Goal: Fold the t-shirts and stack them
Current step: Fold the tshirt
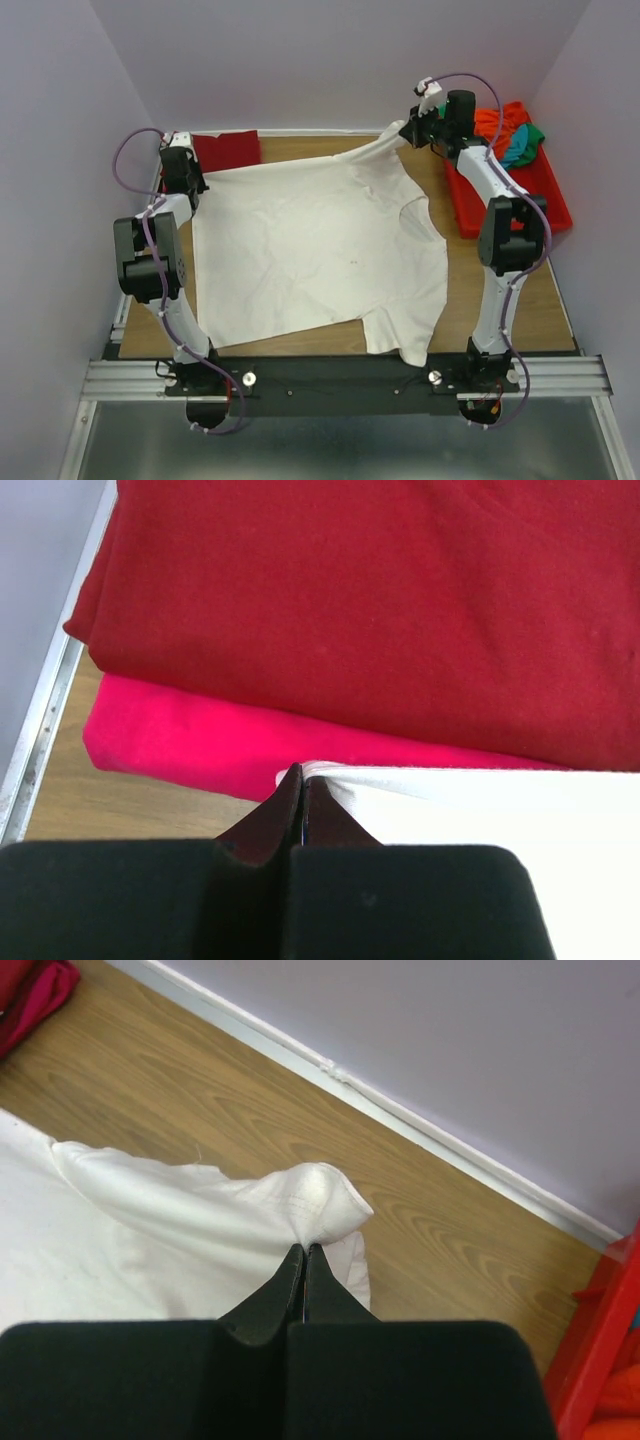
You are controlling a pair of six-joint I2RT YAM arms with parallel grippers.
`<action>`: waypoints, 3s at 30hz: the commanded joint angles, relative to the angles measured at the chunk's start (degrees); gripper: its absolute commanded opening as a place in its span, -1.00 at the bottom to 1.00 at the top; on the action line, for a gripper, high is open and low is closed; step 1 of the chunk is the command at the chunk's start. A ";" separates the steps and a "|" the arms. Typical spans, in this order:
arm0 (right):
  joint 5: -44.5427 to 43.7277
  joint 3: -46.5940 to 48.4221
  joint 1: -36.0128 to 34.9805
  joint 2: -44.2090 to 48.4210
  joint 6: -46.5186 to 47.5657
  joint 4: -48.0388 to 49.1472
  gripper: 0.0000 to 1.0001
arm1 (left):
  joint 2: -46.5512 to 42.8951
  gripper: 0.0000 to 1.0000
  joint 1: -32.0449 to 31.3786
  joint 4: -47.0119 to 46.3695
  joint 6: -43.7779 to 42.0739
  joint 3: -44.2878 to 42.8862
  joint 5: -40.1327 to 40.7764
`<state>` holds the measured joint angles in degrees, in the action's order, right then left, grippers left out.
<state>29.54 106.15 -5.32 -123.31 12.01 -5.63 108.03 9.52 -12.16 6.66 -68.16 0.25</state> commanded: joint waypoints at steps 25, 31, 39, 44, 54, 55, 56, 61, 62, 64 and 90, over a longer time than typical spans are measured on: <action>3.42 -19.39 -0.92 14.93 0.20 1.59 -0.99 | -6.25 -1.00 0.94 1.00 -0.06 4.26 5.73; 3.60 -25.02 -1.27 20.03 1.61 1.67 -0.99 | -6.34 -1.00 0.94 1.09 -0.15 4.88 5.72; 3.68 -31.70 -1.80 24.86 2.67 1.67 -0.99 | -8.35 -1.00 1.03 0.83 0.73 7.51 6.60; 3.51 -34.34 -2.32 25.92 2.84 1.85 -0.99 | -9.76 -1.00 1.03 -0.05 0.99 9.36 7.22; 2.98 -36.62 -2.94 27.41 2.40 1.85 -0.98 | -11.44 -1.00 1.03 0.47 0.99 10.94 7.04; 3.07 -36.80 -3.03 27.59 2.32 1.85 -0.98 | -11.78 -1.00 0.94 0.56 0.99 11.21 7.13; 2.89 -36.98 -2.94 27.85 2.14 1.85 -0.98 | -12.05 -1.00 0.94 0.74 1.17 11.38 7.13; 2.28 -38.64 -3.03 29.43 2.14 1.94 -0.98 | -13.72 -1.00 0.50 0.82 1.34 13.05 8.36; 2.02 -38.82 -2.94 29.53 2.05 1.94 -0.98 | -14.07 -1.00 0.59 1.17 1.34 13.23 8.45; 1.75 -39.35 -2.94 29.88 2.14 2.02 -0.98 | -14.34 -1.00 0.50 1.88 1.34 13.75 8.80; -0.18 -41.55 -2.94 29.79 1.96 1.94 -0.98 | -19.17 -1.00 -2.05 6.45 2.40 18.77 9.15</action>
<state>30.85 65.58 -8.16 -94.80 13.96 -4.27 91.02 8.14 -6.70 8.43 -50.09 7.75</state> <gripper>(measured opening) 0.012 0.008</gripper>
